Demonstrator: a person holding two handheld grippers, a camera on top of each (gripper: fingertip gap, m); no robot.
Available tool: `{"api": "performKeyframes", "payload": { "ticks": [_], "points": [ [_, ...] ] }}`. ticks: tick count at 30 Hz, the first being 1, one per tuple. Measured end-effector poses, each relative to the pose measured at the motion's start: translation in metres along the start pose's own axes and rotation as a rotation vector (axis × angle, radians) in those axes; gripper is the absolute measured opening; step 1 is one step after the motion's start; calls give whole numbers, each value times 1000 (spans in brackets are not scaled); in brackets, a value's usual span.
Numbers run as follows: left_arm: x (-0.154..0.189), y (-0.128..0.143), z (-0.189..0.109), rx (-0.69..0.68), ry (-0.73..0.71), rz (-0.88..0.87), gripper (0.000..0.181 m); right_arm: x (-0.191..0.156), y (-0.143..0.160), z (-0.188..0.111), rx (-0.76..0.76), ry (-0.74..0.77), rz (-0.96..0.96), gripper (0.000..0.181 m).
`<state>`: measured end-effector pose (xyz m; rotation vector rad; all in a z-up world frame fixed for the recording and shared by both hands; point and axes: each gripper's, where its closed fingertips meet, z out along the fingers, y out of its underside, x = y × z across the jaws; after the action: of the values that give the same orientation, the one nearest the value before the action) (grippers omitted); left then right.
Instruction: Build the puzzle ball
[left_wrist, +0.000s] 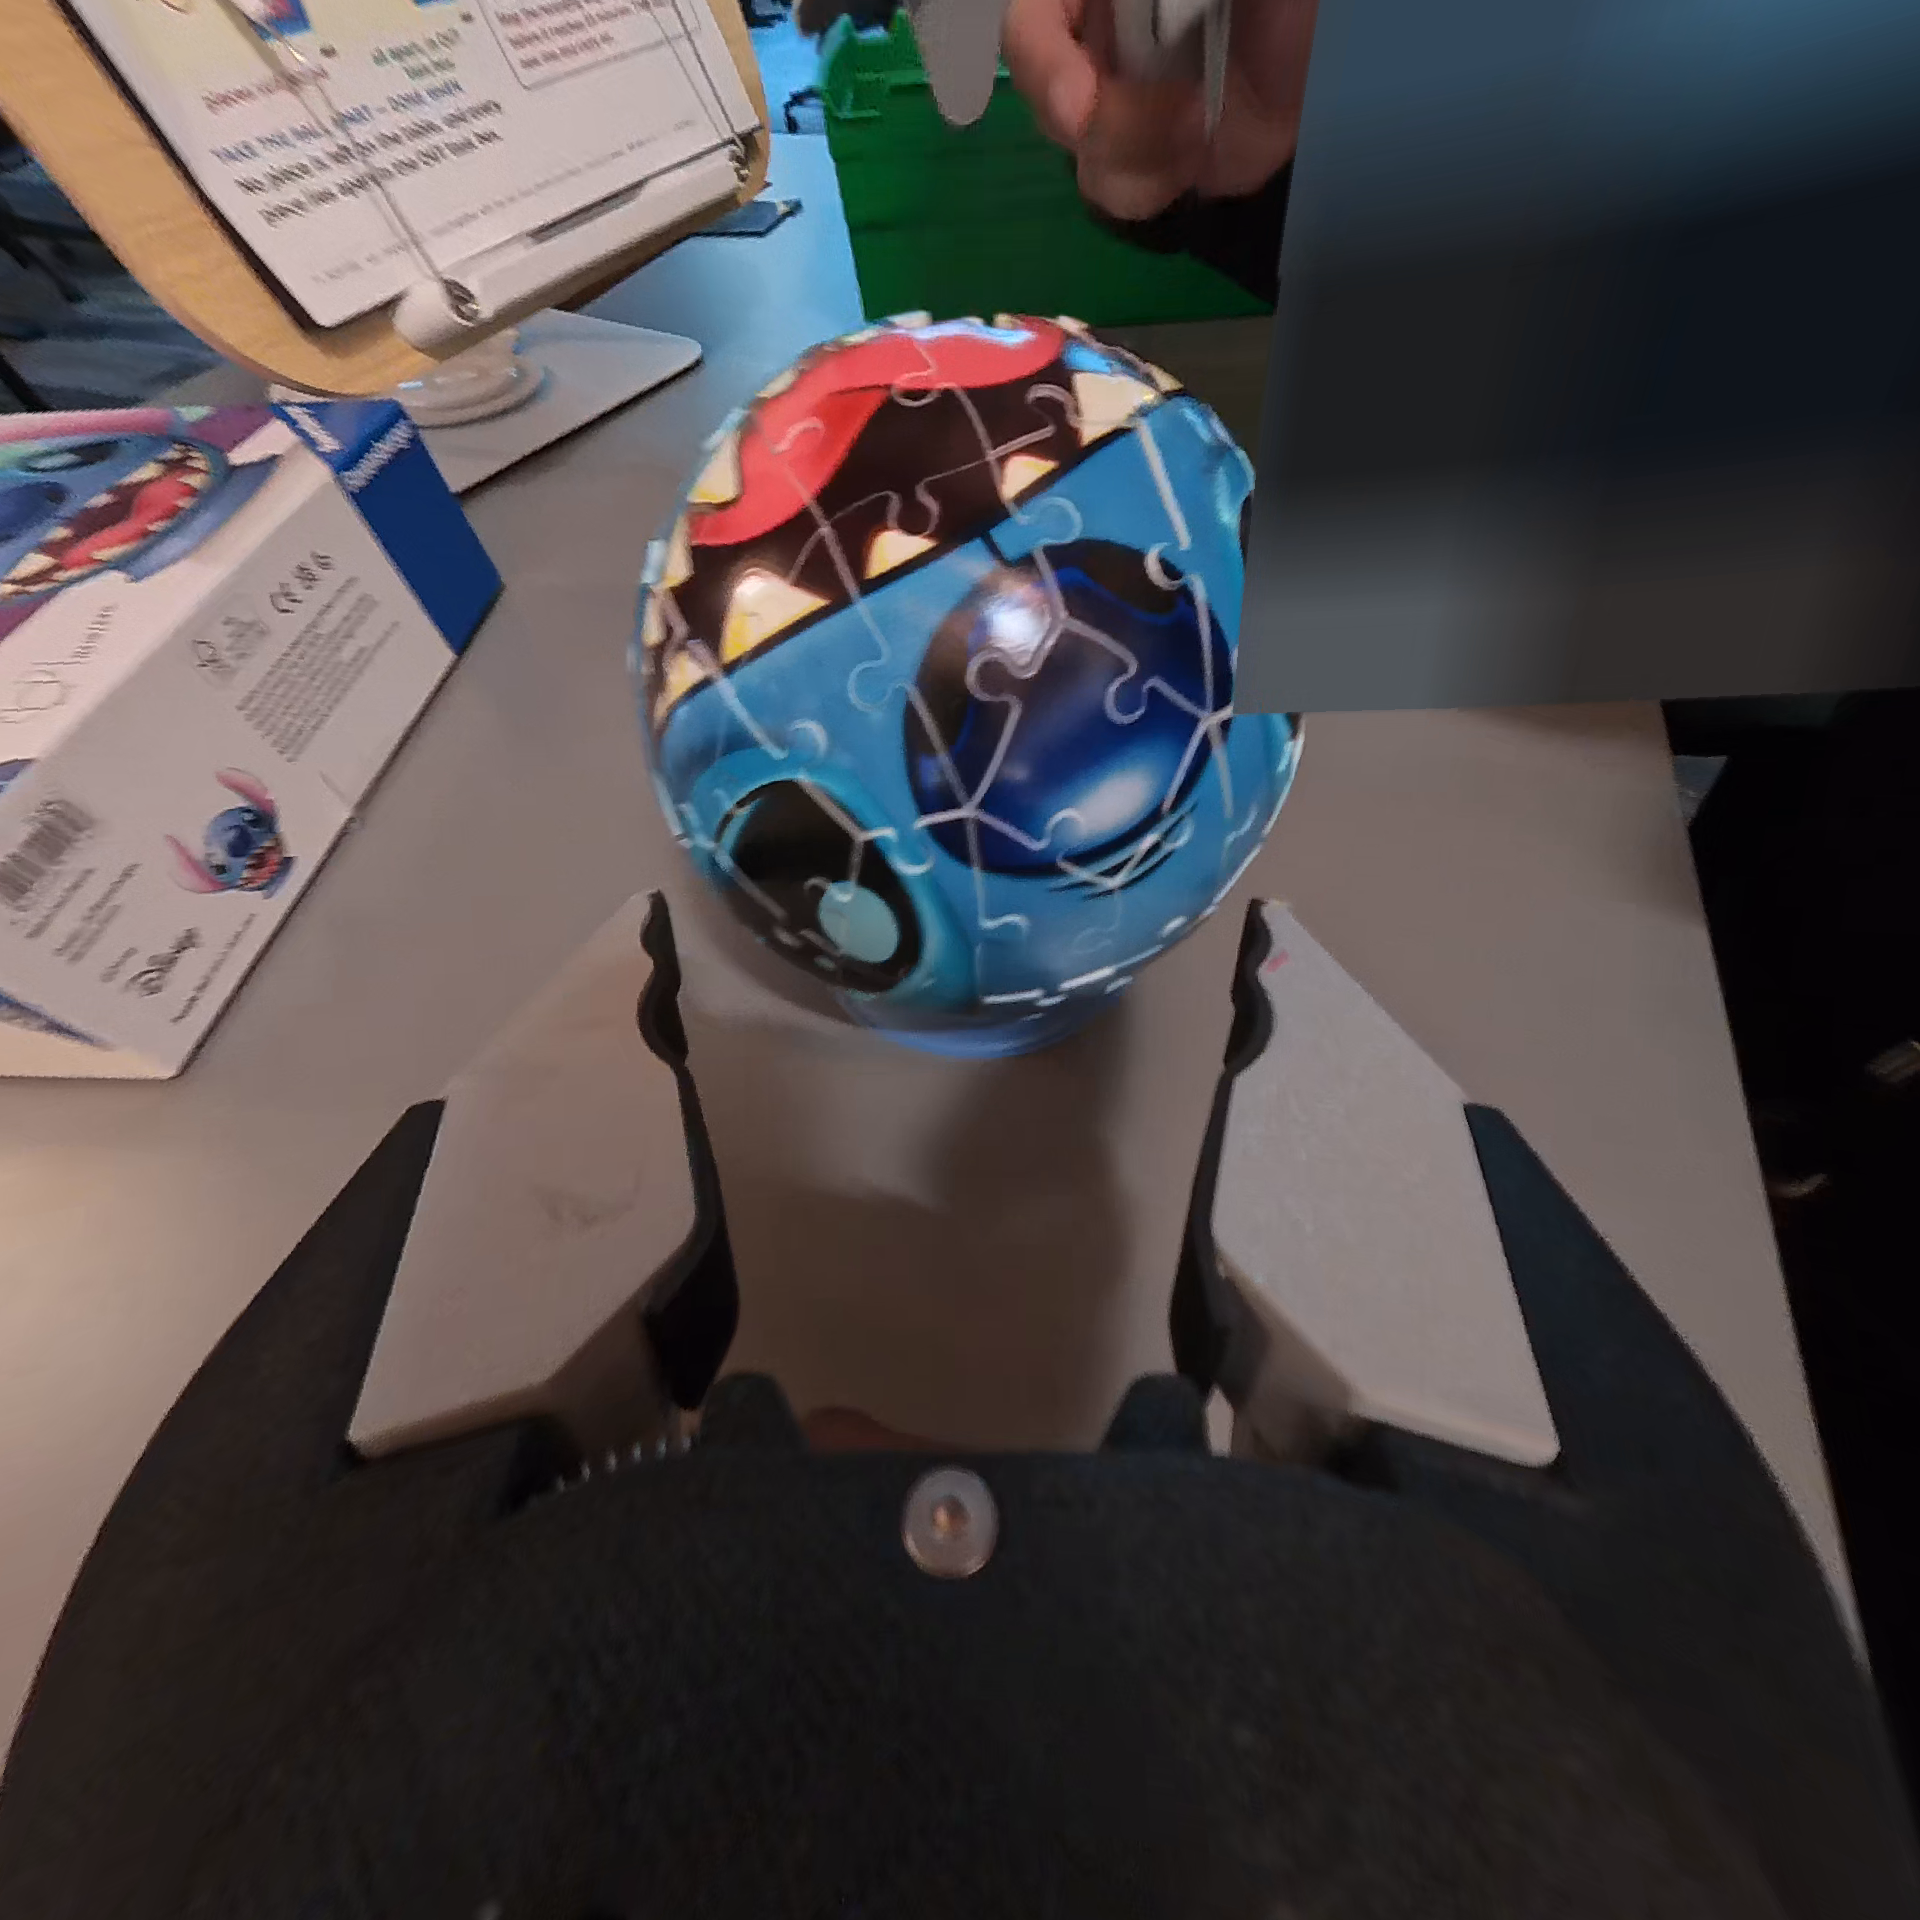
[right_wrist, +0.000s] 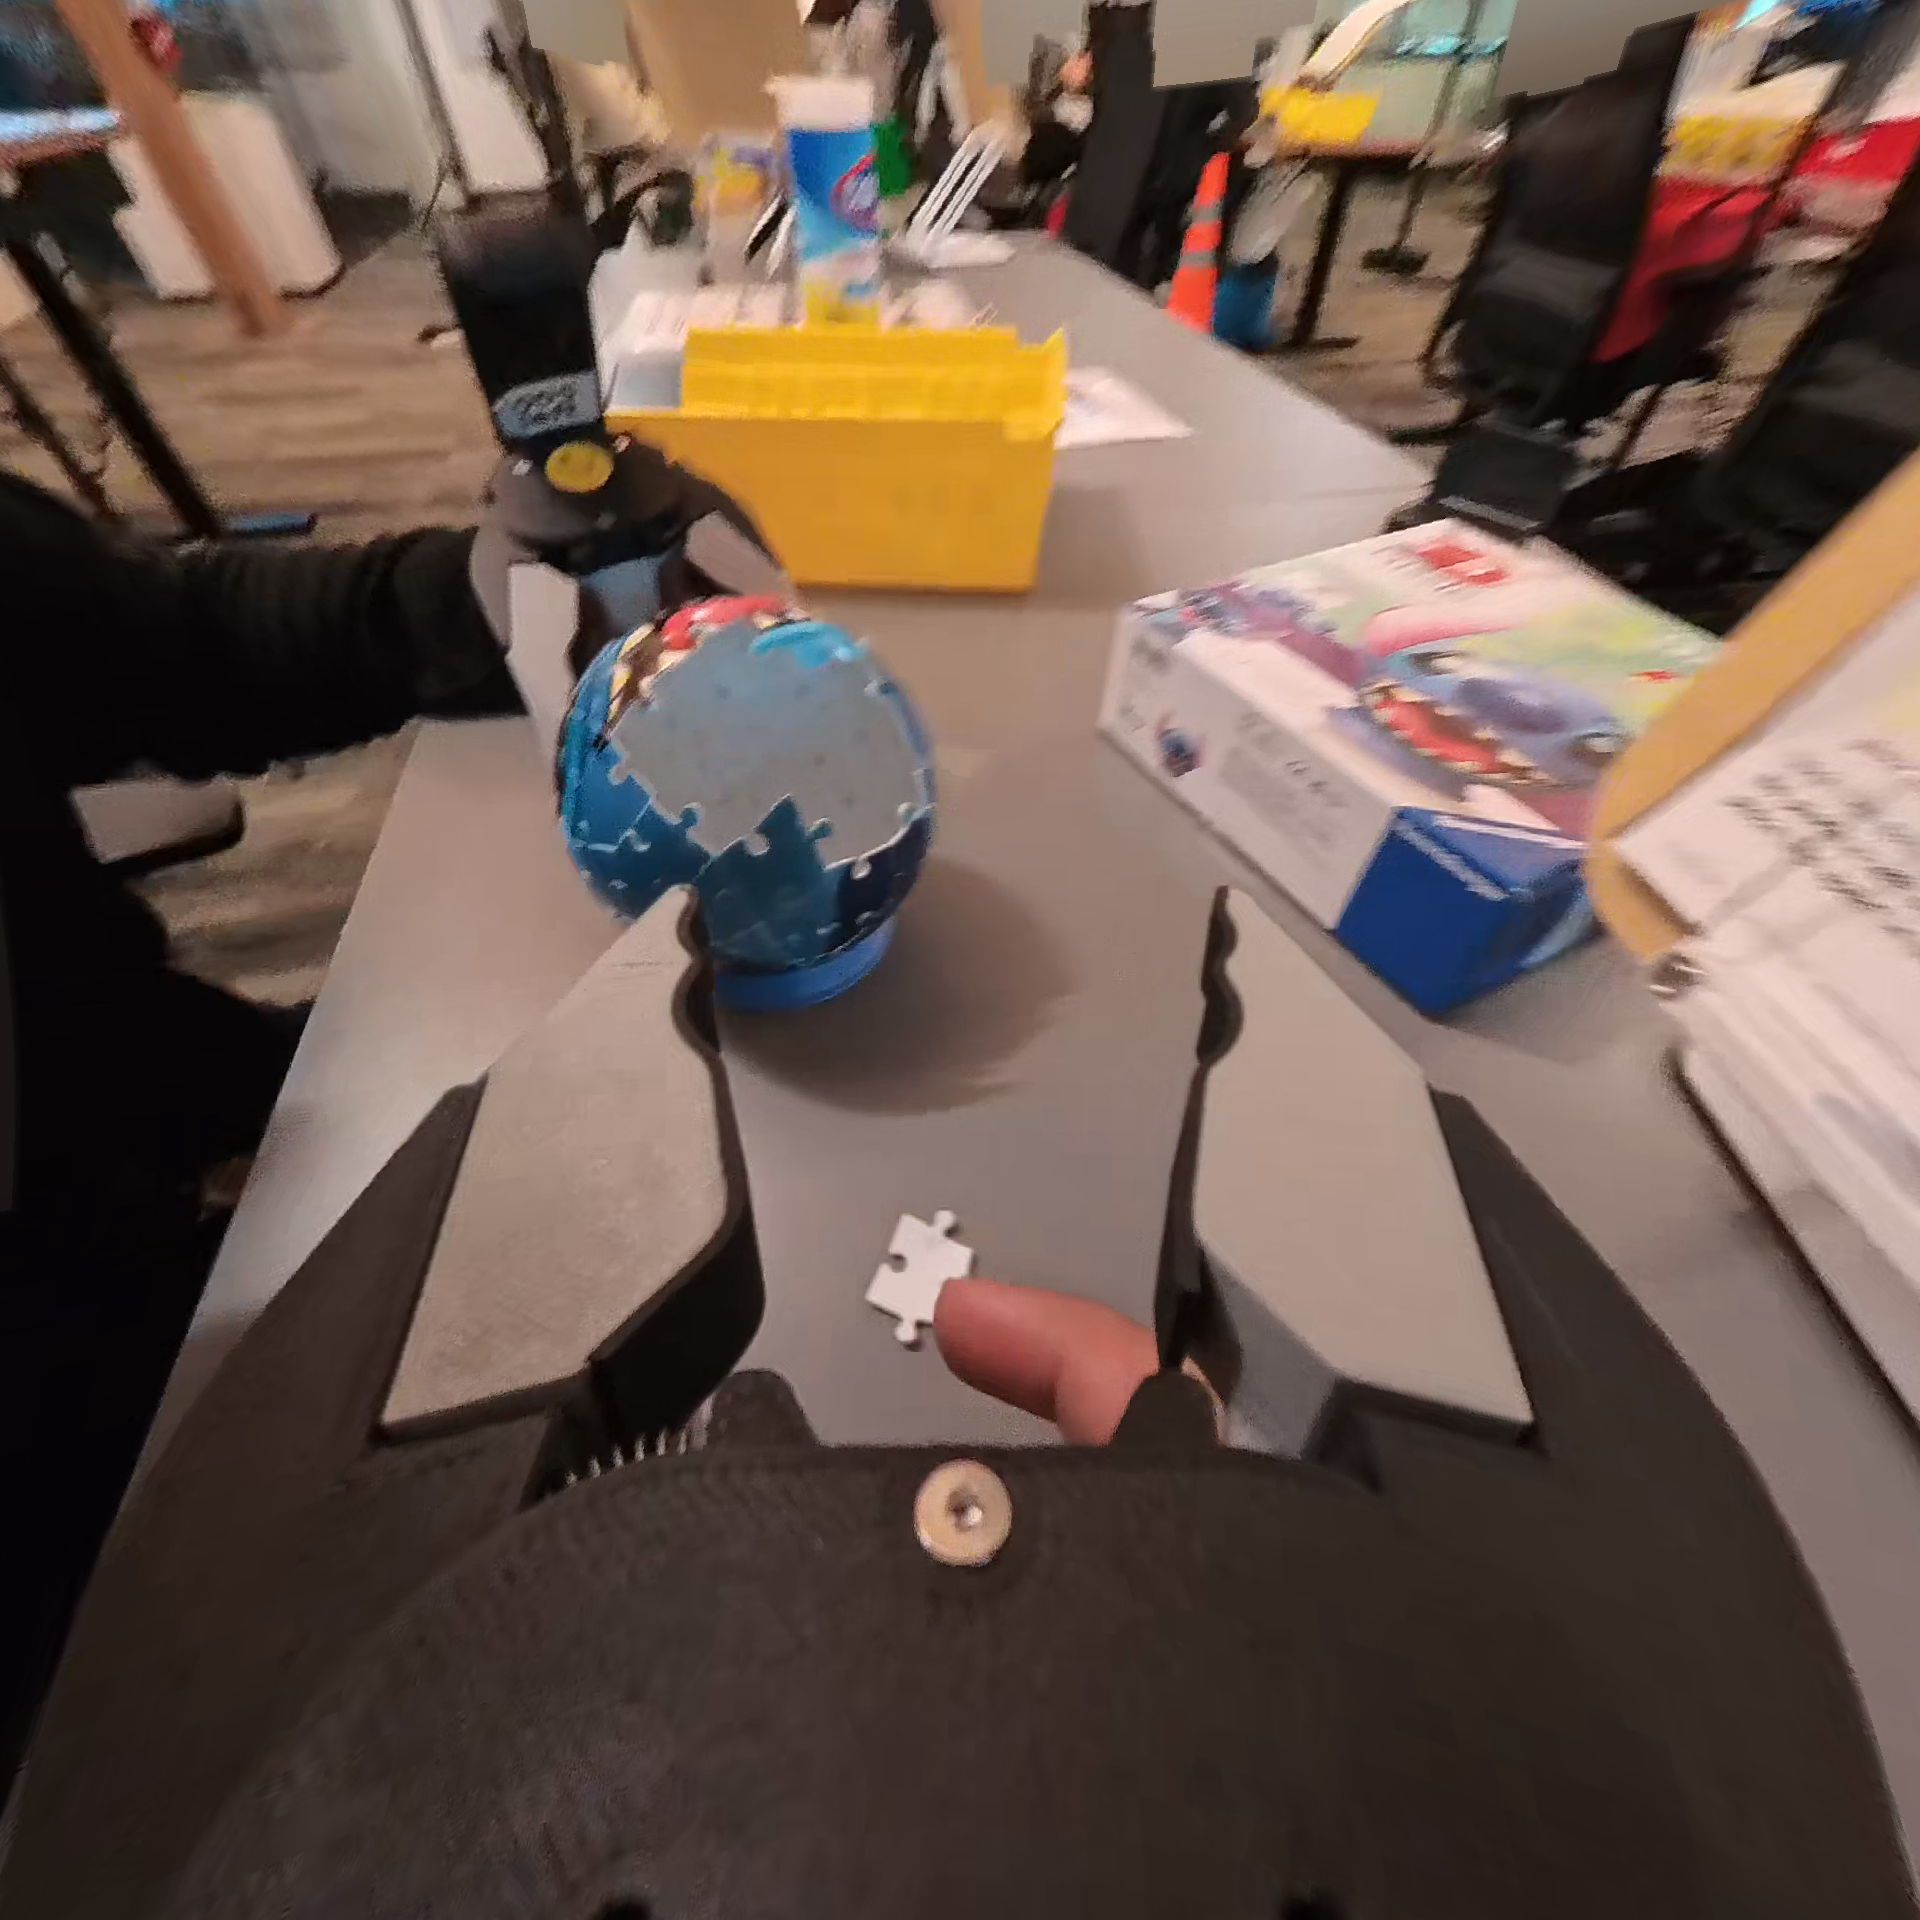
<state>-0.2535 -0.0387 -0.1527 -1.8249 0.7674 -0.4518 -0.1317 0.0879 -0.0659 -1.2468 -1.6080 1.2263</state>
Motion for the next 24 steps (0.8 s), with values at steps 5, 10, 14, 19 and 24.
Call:
{"api": "performKeyframes", "payload": {
  "ticks": [5,10,14,19,24],
  "points": [
    [-17,1,-13,22,-45,-33,102,19,7,-9,4,77,-4,91],
    [-17,-5,-17,38,-52,-18,101,23,18,0,-4,67,18,90],
    [-16,-4,-18,32,-67,6,101,27,30,6,-13,68,9,89],
    [-15,-3,-18,0,-116,78,99,29,47,12,-27,67,-8,88],
    [-10,-6,-22,19,-136,117,98,49,65,13,-40,172,24,87]
  ]
}}
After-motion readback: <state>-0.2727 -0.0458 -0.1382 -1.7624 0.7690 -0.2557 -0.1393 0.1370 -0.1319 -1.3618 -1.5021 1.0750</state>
